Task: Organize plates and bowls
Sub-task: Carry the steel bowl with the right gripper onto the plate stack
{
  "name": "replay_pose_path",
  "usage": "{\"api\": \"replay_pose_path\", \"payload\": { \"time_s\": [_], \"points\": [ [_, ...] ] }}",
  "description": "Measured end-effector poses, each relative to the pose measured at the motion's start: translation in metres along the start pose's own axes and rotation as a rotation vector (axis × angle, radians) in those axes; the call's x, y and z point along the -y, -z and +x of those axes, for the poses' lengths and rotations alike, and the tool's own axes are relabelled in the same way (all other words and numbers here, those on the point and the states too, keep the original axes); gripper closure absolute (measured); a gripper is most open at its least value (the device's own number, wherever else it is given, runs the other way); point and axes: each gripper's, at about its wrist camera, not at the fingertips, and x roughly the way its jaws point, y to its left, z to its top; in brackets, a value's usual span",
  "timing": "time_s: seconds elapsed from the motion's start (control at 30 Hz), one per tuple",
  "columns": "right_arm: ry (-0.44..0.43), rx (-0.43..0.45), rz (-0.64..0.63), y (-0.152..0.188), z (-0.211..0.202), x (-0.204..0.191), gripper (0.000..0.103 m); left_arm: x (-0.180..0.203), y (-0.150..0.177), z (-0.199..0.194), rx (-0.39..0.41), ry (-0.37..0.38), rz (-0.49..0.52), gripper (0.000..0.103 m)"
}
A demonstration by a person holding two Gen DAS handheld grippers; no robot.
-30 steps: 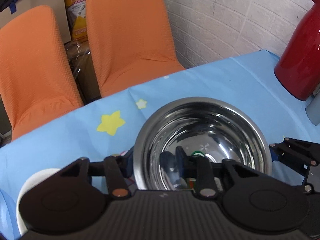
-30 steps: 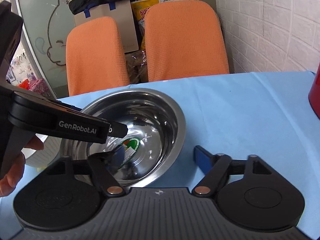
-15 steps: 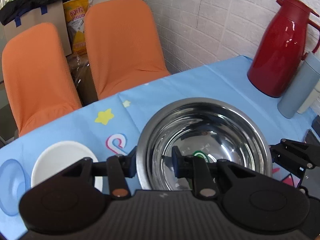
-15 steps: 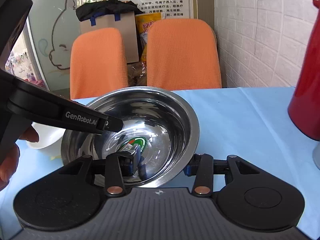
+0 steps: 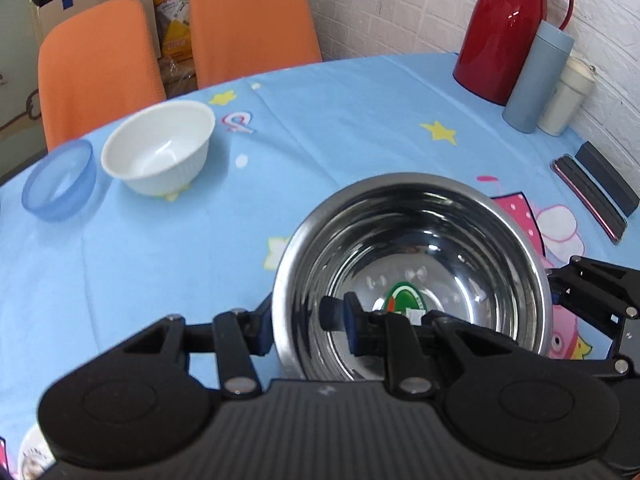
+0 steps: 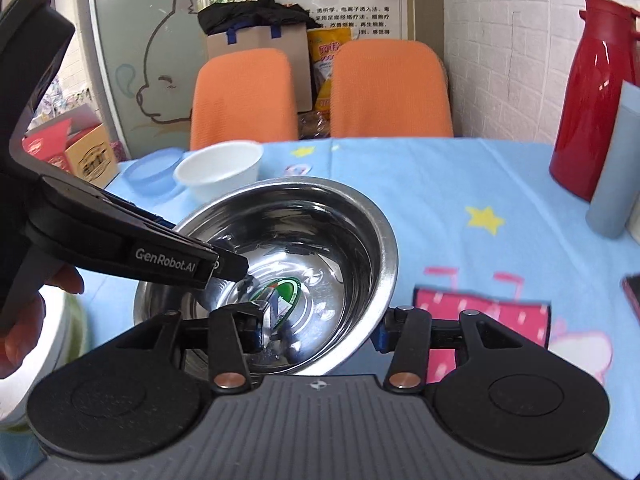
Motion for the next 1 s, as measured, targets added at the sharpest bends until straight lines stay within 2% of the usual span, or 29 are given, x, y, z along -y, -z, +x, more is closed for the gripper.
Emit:
{"api": "replay_pose_path", "payload": {
  "time_s": [0.17, 0.33, 0.43, 0.57, 0.9, 0.97, 1.0],
  "points": [
    [-0.014, -0.022, -0.005, 0.029, -0.016, -0.017, 0.017, 0.003, 0.027, -0.012, 0.000, 0.011, -0.014, 0.084],
    [-0.031, -0.032, 0.025, 0.054, -0.035, -0.020, 0.015, 0.013, 0.052, -0.023, -0.002, 0.064, -0.004, 0.084],
    [-0.048, -0.054, 0.050, 0.070, -0.040, -0.021, 0.012, 0.020, 0.059, -0.021, -0.003, 0.043, 0.021, 0.084],
    [-0.042, -0.054, 0.056, 0.073, -0.038, -0.018, 0.011, 0.022, 0.060, -0.014, -0.005, 0.042, 0.009, 0.084],
    [-0.076, -0.053, 0.086, 0.059, -0.014, -0.007, 0.011, 0.019, 0.050, -0.002, 0.020, -0.042, 0.003, 0.081],
    [-0.087, -0.056, 0.084, 0.057, -0.014, -0.005, 0.012, 0.015, 0.049, -0.006, 0.028, -0.055, -0.004, 0.046],
    [-0.096, -0.052, 0.098, 0.057, -0.017, -0.002, 0.012, 0.012, 0.050, -0.011, 0.050, -0.075, -0.013, 0.032]
  ]
}}
